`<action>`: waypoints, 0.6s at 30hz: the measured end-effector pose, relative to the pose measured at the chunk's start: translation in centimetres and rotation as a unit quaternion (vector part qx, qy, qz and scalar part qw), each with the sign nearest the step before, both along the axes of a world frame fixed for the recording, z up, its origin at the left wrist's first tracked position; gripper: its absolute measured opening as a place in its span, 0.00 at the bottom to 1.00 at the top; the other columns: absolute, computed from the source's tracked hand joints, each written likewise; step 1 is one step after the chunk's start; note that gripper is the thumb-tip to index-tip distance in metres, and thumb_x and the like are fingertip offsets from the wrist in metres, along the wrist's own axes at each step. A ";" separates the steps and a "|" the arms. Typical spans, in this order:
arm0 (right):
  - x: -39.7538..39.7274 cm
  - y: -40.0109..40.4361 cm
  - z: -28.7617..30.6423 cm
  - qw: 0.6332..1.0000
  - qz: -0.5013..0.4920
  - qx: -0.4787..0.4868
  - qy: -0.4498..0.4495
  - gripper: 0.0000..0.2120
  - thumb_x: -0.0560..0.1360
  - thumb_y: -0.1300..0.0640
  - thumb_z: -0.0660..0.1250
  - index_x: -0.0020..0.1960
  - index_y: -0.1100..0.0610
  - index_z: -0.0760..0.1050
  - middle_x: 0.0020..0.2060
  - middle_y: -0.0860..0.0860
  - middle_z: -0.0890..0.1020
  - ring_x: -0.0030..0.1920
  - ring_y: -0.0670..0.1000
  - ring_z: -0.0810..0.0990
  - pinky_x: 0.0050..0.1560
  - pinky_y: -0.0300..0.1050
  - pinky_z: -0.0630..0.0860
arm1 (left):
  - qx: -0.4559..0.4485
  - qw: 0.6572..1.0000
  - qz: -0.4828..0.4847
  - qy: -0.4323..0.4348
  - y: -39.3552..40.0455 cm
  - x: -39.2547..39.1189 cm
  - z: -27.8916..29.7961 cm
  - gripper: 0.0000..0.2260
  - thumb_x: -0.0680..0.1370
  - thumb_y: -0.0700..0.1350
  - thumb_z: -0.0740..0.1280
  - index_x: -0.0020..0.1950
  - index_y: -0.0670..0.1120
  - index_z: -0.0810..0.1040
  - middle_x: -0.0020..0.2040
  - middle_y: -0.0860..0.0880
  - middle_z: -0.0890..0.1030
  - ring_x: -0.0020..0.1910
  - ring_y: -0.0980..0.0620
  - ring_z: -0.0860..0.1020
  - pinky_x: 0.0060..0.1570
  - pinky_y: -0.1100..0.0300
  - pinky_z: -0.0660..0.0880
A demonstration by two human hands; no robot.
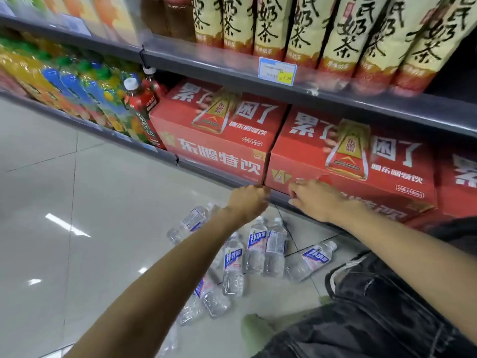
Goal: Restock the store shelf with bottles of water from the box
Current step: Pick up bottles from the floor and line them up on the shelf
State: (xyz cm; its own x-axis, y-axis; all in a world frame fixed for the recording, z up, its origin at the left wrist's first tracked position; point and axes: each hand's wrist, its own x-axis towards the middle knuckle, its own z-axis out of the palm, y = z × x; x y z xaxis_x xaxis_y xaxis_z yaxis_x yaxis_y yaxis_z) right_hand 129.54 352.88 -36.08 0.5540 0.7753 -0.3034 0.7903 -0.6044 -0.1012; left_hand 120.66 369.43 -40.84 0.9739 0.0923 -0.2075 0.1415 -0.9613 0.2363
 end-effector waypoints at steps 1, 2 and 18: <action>0.1 0.3 -1.0 1.000 -0.001 -0.018 0.011 0.11 0.80 0.50 0.60 0.58 0.55 0.72 0.56 0.56 0.80 0.54 0.58 0.79 0.51 0.51 0.76 | -0.009 1.000 0.000 0.013 0.1 0.0 -1.3 0.12 0.79 0.49 0.62 0.62 0.48 0.74 0.57 0.46 0.80 0.55 0.42 0.79 0.52 0.51 0.76; 0.3 0.5 -2.1 0.999 -0.002 -0.033 0.019 0.10 0.80 0.51 0.60 0.57 0.56 0.72 0.55 0.56 0.80 0.53 0.58 0.79 0.51 0.51 0.77 | -0.018 1.000 0.001 0.023 0.3 0.1 -2.6 0.13 0.79 0.50 0.63 0.63 0.49 0.74 0.59 0.47 0.80 0.56 0.44 0.79 0.53 0.52 0.76; 0.6 1.5 -15.3 0.964 -0.057 -0.155 0.206 0.09 0.81 0.53 0.58 0.58 0.57 0.67 0.55 0.57 0.79 0.51 0.58 0.79 0.46 0.50 0.74 | -0.147 0.970 0.142 0.128 0.1 -0.9 -17.1 0.22 0.77 0.51 0.66 0.69 0.47 0.68 0.62 0.44 0.75 0.60 0.42 0.76 0.58 0.47 0.74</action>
State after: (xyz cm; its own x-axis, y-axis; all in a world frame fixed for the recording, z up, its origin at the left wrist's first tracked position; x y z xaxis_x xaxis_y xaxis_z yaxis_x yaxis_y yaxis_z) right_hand 130.11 354.40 -51.42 0.4132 0.5527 -0.7237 0.6474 -0.7372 -0.1935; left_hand 119.76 369.51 -57.98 0.8312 0.2498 -0.4966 0.4811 -0.7710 0.4173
